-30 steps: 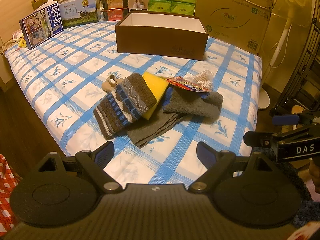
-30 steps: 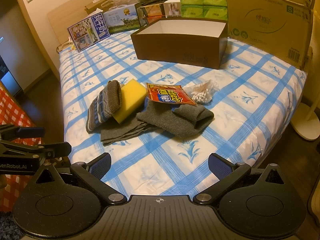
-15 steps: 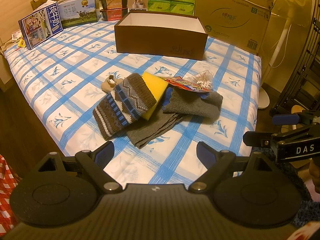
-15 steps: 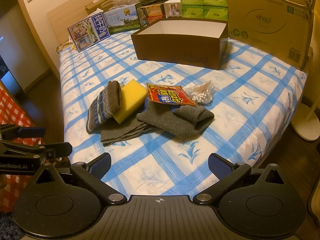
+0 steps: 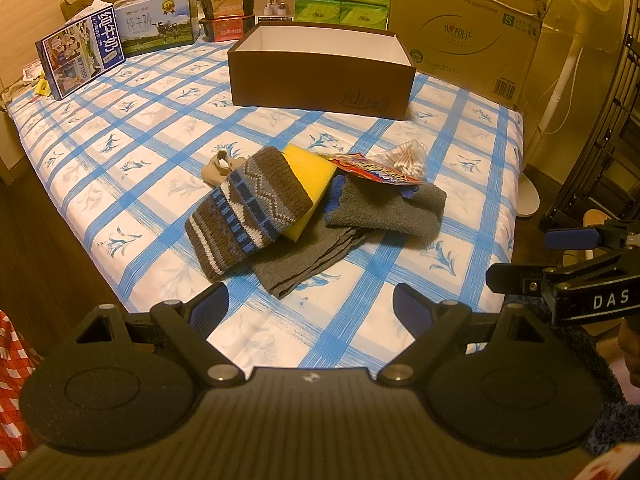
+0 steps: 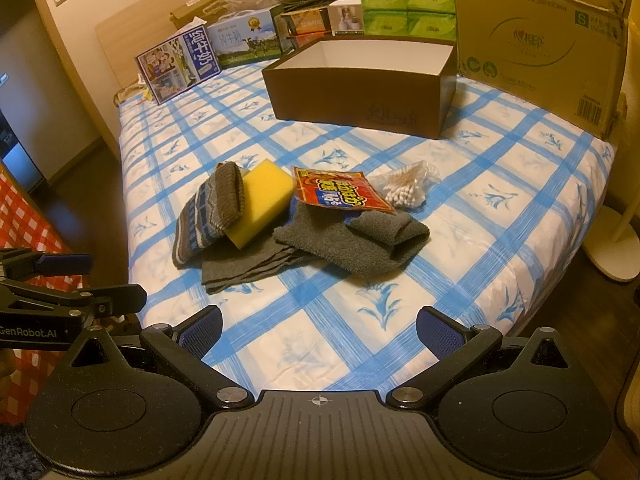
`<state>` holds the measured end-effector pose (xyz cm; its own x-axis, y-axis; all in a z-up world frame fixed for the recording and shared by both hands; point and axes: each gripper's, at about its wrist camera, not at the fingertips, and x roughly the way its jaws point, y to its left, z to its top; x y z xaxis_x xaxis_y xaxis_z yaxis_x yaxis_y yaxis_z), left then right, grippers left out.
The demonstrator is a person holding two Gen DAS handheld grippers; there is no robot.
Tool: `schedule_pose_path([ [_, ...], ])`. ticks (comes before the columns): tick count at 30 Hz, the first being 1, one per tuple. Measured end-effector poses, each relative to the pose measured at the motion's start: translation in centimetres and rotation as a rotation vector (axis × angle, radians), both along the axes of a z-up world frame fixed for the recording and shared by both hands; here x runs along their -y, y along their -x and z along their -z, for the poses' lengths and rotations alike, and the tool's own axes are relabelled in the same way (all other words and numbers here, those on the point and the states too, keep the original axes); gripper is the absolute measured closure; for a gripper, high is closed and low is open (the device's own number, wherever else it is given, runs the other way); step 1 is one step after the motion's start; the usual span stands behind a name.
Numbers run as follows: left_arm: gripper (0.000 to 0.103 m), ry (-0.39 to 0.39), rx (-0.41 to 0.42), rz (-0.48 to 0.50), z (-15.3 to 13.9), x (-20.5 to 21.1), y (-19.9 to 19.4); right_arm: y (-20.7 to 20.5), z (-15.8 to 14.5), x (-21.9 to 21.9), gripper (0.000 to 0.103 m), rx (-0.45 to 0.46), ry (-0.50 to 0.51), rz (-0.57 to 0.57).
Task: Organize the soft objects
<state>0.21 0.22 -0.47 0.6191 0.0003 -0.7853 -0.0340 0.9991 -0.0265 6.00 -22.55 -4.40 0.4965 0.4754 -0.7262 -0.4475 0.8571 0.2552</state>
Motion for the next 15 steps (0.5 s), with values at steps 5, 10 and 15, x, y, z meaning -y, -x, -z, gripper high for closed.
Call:
schedule_pose_path([
  [5,0.015,0.0,-0.001,0.0,-0.02,0.02,-0.01,-0.02,0.0,-0.03,0.0,0.0,0.0,0.0],
  [10,0.015,0.0,-0.001,0.0,-0.01,0.01,-0.01,-0.04,0.03,-0.08,0.0,0.0,0.0,0.0],
  [15,0.015,0.0,-0.001,0.0,0.01,0.01,-0.04,-0.07,0.04,-0.1,0.0,-0.001,0.0,0.0],
])
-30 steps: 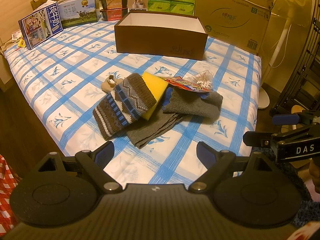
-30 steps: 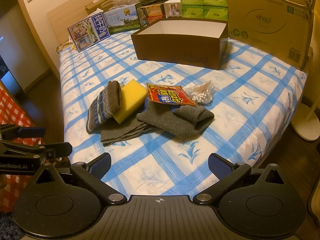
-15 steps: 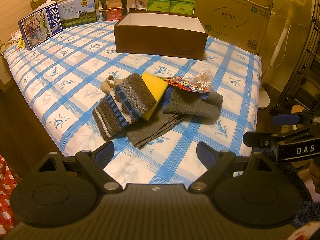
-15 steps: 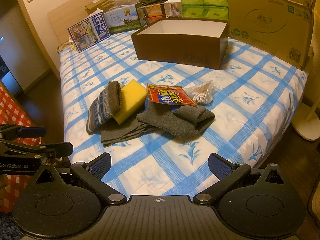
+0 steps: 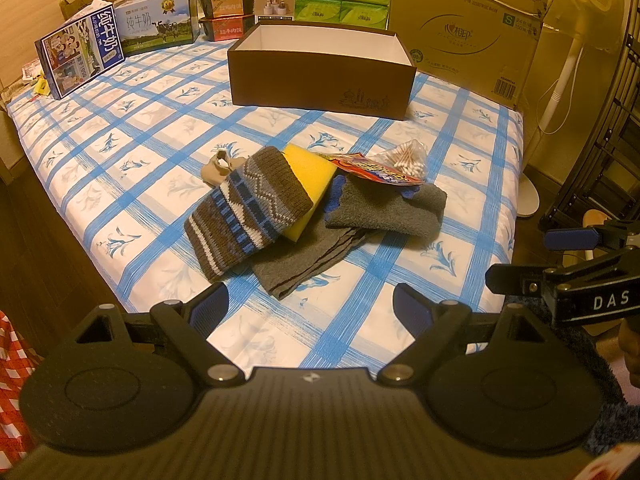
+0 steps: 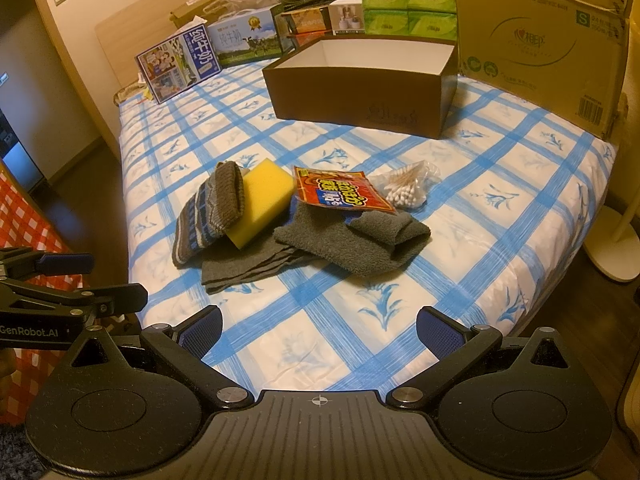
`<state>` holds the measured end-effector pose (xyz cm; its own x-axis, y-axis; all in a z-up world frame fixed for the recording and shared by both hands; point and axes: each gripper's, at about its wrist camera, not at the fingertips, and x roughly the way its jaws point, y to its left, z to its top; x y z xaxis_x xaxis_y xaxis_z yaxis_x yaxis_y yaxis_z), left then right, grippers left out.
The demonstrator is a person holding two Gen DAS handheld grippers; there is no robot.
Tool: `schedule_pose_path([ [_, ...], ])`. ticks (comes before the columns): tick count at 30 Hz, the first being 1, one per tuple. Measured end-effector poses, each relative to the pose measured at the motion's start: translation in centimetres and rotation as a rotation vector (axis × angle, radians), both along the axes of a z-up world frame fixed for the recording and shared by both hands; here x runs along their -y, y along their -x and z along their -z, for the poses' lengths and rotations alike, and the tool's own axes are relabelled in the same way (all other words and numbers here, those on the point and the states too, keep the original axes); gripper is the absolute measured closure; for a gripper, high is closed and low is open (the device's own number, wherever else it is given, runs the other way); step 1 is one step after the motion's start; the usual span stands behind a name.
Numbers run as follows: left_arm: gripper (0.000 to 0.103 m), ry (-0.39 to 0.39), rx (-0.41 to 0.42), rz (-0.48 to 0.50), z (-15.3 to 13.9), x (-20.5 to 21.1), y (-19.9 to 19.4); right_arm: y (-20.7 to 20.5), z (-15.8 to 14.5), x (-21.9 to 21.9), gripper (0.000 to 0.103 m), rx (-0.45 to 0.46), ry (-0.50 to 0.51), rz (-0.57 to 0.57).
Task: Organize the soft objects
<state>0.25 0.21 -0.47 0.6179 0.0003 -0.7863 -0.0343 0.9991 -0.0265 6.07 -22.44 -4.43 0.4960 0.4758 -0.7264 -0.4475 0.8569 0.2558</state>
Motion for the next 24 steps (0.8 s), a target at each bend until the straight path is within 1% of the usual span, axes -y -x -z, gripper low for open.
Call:
schedule_pose_path([
  [24,0.015,-0.002,-0.001,0.0,0.49,0.19,-0.29,-0.21,0.17,0.24,0.0,-0.001,-0.002,0.0],
])
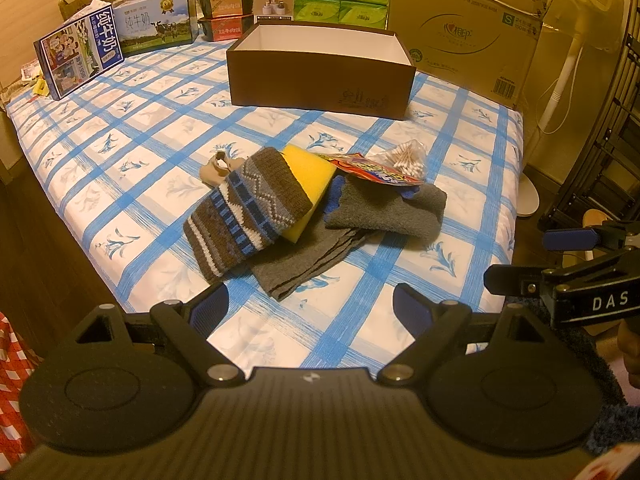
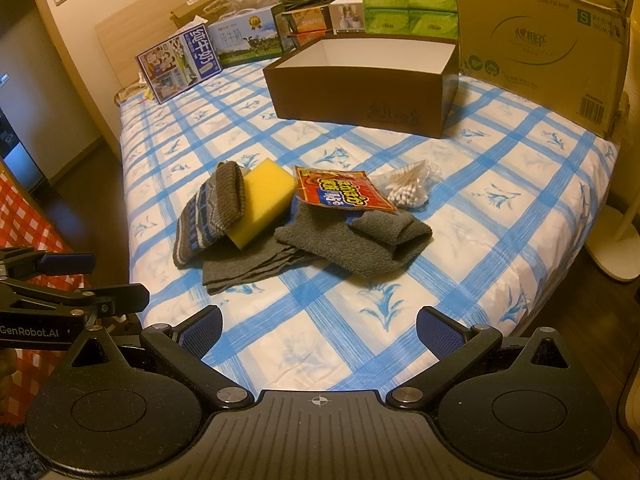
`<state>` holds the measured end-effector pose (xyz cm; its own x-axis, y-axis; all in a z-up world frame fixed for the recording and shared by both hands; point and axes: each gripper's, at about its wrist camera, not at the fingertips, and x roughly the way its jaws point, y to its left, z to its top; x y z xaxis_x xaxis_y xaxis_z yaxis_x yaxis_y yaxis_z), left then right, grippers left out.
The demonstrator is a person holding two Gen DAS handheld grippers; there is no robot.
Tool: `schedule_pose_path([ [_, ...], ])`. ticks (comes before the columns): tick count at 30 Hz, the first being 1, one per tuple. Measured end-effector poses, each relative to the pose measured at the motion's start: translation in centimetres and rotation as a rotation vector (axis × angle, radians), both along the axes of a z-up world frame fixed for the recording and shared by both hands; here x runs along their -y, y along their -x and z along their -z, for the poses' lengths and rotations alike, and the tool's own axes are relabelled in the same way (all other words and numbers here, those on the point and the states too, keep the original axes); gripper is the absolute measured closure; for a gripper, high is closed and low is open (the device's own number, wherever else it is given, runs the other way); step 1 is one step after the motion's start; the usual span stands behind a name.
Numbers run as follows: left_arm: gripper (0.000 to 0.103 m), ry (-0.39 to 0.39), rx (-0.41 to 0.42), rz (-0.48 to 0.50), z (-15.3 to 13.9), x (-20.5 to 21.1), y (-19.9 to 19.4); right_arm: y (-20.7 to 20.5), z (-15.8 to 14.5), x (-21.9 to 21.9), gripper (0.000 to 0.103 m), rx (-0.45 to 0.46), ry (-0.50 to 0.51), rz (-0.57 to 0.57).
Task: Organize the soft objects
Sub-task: 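Grasp the striped knit sock with the left gripper while the right grasps the heat-pad packet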
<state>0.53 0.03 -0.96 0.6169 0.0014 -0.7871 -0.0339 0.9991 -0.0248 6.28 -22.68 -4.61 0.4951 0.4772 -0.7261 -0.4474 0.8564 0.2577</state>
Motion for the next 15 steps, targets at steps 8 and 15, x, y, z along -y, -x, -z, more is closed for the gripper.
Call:
schedule_pose_path([
  [8,0.015,-0.014,0.019,-0.003,0.4,0.1,-1.2,-0.4,0.1,-0.4,0.0,0.025,-0.006,0.014],
  [15,0.015,-0.056,0.042,-0.015,0.7,-0.6,-2.2,-1.3,0.2,-0.3,0.0,0.095,-0.02,0.005],
])
